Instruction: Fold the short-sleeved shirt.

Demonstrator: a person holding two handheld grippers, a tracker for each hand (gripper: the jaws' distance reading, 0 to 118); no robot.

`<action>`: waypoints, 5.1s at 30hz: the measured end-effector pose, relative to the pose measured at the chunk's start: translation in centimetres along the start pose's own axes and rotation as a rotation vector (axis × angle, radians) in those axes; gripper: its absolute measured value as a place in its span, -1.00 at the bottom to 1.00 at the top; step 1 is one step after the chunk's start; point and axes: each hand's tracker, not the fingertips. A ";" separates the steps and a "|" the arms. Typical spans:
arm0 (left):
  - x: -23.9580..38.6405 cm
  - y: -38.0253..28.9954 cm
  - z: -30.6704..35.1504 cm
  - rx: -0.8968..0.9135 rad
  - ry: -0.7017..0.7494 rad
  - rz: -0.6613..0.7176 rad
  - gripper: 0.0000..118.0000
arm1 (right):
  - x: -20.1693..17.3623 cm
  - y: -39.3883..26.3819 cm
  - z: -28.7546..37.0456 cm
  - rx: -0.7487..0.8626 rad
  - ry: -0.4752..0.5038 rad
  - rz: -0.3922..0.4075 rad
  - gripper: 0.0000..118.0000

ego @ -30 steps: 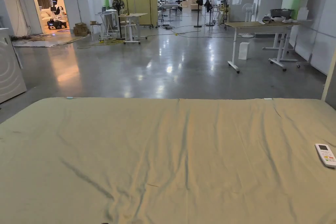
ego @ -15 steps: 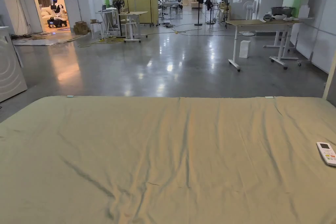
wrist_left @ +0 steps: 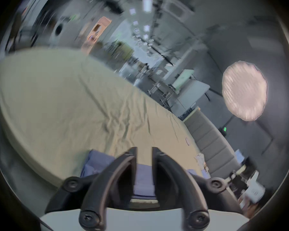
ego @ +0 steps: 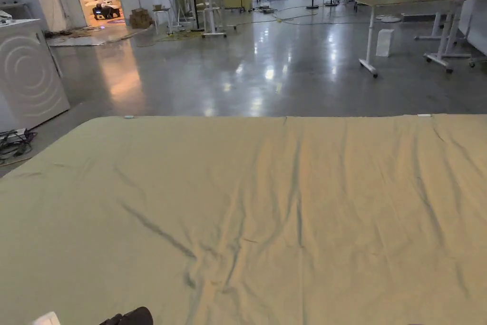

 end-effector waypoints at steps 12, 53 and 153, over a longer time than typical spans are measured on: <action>-7.1 -2.2 -6.0 -0.158 0.003 0.368 0.78 | -0.8 -1.5 -0.6 -0.103 0.006 0.001 -1.00; -6.8 6.0 -4.1 -0.097 0.024 0.163 -0.85 | -1.0 -4.3 -0.7 -0.216 0.042 -0.061 -1.00; 6.1 -5.5 -17.6 -0.356 -0.081 0.078 -0.82 | 0.4 -6.1 3.4 -0.239 -0.010 -0.067 -0.99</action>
